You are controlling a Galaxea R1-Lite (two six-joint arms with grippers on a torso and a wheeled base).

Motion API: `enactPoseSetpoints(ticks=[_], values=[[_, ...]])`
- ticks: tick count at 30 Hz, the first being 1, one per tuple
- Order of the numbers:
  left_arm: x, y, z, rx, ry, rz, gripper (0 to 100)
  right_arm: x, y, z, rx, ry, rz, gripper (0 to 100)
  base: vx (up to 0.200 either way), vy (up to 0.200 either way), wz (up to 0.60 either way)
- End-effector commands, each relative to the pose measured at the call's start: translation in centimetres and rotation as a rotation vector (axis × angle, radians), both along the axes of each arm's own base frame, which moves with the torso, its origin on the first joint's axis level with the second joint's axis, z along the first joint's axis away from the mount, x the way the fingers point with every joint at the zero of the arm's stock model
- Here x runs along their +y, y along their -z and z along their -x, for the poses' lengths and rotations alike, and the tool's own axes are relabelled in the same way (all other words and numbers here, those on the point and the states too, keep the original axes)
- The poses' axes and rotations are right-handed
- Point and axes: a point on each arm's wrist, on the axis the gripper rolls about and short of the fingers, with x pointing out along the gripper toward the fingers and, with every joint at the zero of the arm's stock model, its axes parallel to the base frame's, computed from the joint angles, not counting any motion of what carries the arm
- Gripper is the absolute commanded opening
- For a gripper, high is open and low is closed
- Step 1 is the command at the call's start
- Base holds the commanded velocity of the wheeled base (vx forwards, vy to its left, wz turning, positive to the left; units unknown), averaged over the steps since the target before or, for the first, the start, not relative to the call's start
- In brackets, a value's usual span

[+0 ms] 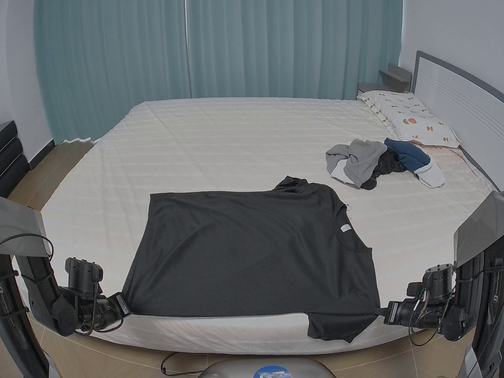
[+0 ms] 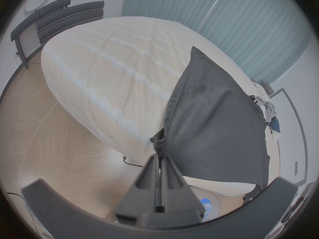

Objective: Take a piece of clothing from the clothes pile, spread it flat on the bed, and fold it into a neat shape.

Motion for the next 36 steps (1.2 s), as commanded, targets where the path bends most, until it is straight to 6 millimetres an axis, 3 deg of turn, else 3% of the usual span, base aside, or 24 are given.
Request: enactPoseSetpoints(ticks=[1,24,25,26,27,36], values=[[0.0,0.2,0.1,0.012,0.002,0.000,0,0.0,0.1,0.5,0.026,-0.005,0.006,0,0.000,0.000,0.00],[-1.1,0.4,0.7,0.031,0.051,0.002,0,0.2,0.6,1.0,0.071,-0.032,0.080,0,0.000,0.000,0.00],[-1.1,0.4,0.7,0.031,0.051,0.002,0,0.2,0.6,1.0,0.071,-0.032,0.080,100,0.000,0.000,0.00],[-1.1,0.4,0.7,0.031,0.051,0.002,0,0.2,0.6,1.0,0.071,-0.032,0.080,100,0.000,0.000,0.00],[-1.1,0.3,0.7,0.026,0.050,0.003,100,0.1,0.5,0.8,0.061,-0.031,0.075,100,0.000,0.000,0.00],[-1.0,-1.0,0.2,-0.045,0.022,0.018,100,0.2,-0.9,0.0,-0.038,0.007,-0.042,100,0.000,0.000,0.00]])
